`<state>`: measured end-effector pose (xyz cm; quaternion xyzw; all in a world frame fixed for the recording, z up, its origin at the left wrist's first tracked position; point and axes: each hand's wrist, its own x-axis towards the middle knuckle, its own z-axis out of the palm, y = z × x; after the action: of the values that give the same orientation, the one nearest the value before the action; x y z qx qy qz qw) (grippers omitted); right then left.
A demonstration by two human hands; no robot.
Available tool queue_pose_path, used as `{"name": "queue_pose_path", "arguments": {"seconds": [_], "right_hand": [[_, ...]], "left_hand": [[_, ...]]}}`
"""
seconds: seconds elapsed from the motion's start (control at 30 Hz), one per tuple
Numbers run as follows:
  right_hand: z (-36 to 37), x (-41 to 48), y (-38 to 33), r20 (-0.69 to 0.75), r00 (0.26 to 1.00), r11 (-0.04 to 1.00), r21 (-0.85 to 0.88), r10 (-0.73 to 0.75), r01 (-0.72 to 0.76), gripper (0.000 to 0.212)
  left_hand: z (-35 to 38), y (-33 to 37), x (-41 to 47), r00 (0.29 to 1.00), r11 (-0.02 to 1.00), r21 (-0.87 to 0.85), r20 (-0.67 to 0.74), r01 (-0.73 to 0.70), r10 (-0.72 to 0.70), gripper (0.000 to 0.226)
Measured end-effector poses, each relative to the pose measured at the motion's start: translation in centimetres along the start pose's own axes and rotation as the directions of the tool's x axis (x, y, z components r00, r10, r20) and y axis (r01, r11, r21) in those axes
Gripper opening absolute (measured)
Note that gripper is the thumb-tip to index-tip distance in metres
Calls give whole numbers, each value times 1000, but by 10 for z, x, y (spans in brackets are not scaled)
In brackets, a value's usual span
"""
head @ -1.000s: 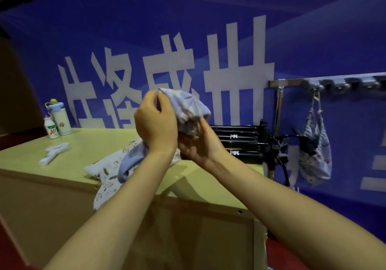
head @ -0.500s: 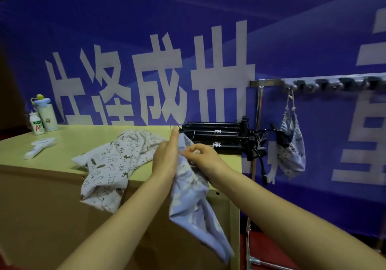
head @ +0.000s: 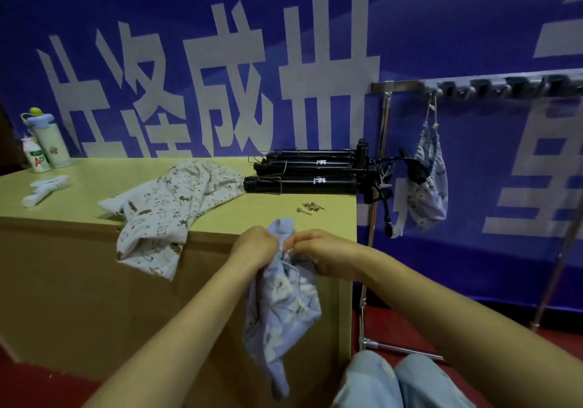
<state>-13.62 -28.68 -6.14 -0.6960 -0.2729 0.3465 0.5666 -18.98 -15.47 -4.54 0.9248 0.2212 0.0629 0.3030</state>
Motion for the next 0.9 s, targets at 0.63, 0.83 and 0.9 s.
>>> {"name": "queue_pose_path", "arguments": {"seconds": [0.63, 0.83, 0.9], "right_hand": [[-34, -9, 1, -306, 943, 984, -154, -129, 85, 21], [-53, -4, -3, -494, 856, 940, -341, -152, -30, 35], [-56, -4, -7, -522, 829, 882, -464, -202, -77, 33]], "left_hand": [[-9, -5, 8, 975, 938, 325, -142, -116, 169, 24], [-20, -23, 20, 788, 789, 12, -53, -614, 613, 40], [-22, -24, 22, 760, 762, -13, 60, -648, 647, 55]]}}
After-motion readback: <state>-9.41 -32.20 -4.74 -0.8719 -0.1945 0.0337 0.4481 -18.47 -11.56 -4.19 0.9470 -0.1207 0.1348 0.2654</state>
